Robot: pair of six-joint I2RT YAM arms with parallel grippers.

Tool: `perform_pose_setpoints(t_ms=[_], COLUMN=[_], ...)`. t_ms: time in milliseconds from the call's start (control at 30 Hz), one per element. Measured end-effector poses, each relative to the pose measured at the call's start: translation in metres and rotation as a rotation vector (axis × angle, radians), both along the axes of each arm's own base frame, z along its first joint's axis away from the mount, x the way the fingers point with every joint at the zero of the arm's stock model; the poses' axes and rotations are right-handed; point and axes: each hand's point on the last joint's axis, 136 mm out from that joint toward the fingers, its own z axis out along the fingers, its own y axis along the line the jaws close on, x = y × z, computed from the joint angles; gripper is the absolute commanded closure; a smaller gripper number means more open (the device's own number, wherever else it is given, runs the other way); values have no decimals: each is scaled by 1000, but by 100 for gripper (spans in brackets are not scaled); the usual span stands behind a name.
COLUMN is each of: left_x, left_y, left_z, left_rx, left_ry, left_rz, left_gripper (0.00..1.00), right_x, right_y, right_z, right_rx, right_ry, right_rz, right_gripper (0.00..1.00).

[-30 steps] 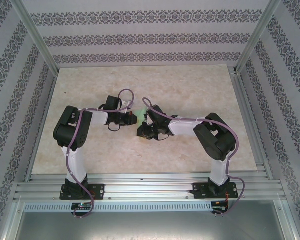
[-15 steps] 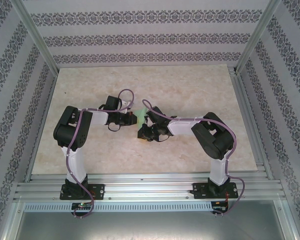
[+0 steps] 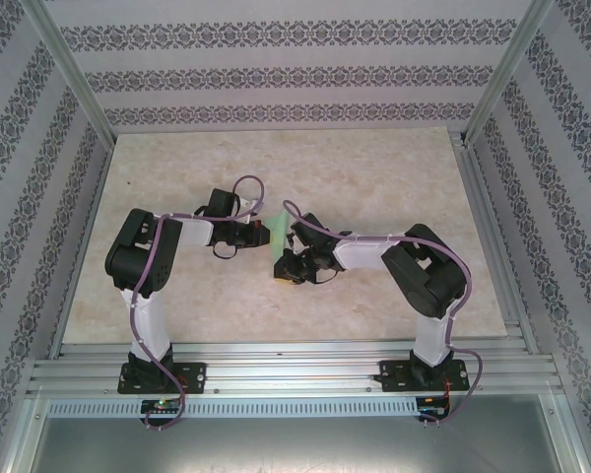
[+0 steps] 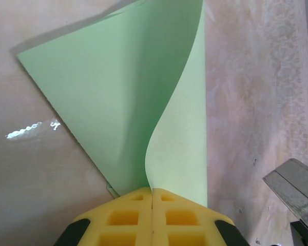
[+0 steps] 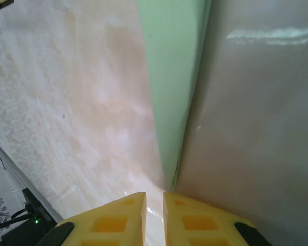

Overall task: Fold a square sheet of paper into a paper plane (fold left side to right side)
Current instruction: Fold the wing for the fifth time at the center of the table.

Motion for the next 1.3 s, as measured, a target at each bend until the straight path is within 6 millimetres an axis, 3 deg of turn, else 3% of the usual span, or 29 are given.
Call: perform_pose_setpoints(t_ms=[100,300,400,633,967,1300], left_x=[0,0,0,0,0,0], left_y=[0,0,0,0,0,1], left_z=[0,0,0,0,0,0], left_rx=[0,0,-1,-1,1,3], left_ry=[0,0,0,0,-1,-1], left_rz=[0,0,0,0,1,3], left_gripper=[100,100,100,100,100,100], right_x=[4,32,38,34,29,-7], right_y=[2,17,19,11,6,-5], right_z=[16,48,39,-5,-9,-8], right_rx=[11,68,56,-31,-5,-27], right_ry=[-12,-88,-85,-17,-48,5], right_rz=[7,-3,-8,-19,-19,19], right_gripper=[83,83,83,83,84,84])
